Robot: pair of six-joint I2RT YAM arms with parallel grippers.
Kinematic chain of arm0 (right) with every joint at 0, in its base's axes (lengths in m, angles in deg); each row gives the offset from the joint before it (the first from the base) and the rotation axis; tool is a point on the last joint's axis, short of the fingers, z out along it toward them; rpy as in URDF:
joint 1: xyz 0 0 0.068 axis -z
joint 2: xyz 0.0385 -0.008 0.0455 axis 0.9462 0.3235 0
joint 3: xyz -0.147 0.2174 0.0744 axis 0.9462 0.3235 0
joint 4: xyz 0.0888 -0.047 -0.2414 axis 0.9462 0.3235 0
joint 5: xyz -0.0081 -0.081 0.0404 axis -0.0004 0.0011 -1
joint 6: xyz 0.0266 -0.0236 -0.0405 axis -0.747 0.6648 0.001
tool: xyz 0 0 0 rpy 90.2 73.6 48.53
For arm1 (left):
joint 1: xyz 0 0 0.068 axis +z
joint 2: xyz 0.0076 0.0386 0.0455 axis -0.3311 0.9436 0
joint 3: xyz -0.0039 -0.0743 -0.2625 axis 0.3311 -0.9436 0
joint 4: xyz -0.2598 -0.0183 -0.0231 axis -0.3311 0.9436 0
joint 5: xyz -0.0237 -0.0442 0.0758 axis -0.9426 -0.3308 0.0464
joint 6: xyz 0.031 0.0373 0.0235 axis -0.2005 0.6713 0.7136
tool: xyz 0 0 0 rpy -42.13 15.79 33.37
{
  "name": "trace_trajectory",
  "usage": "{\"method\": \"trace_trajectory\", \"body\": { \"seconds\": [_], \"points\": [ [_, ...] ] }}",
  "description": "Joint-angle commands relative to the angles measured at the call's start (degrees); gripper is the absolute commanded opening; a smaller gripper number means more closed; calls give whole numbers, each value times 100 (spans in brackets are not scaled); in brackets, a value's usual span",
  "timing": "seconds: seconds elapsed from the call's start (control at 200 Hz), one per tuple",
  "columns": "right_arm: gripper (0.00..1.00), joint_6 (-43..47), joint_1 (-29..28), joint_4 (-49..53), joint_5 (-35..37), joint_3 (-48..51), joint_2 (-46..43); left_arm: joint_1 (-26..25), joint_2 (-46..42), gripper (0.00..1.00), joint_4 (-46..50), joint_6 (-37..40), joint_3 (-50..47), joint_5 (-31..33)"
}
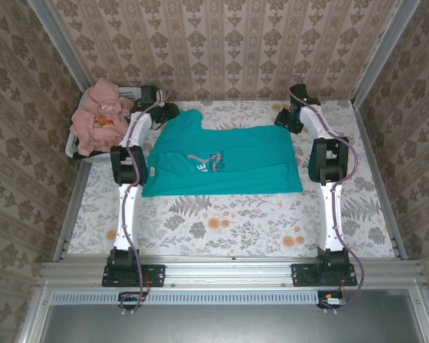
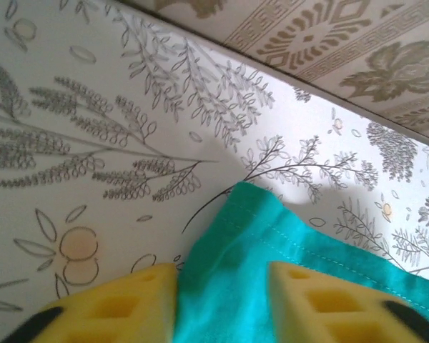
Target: Fold and stack the t-shirts
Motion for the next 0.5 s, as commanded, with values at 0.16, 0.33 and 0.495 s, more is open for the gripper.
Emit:
{"method": "trace_trajectory", "body": {
  "seconds": [0.16, 0.33, 0.495],
  "points": [
    [31, 4, -80, 2, -220, 229, -97, 67, 41, 8, 17, 189, 51, -477],
    [18, 140, -83, -81, -132, 434, -499, 82, -370, 0, 52, 507, -88, -715],
    [12, 300, -83, -93, -46, 678, -971, 93, -1098, 0, 195, 803, -590, -770]
  ]
}}
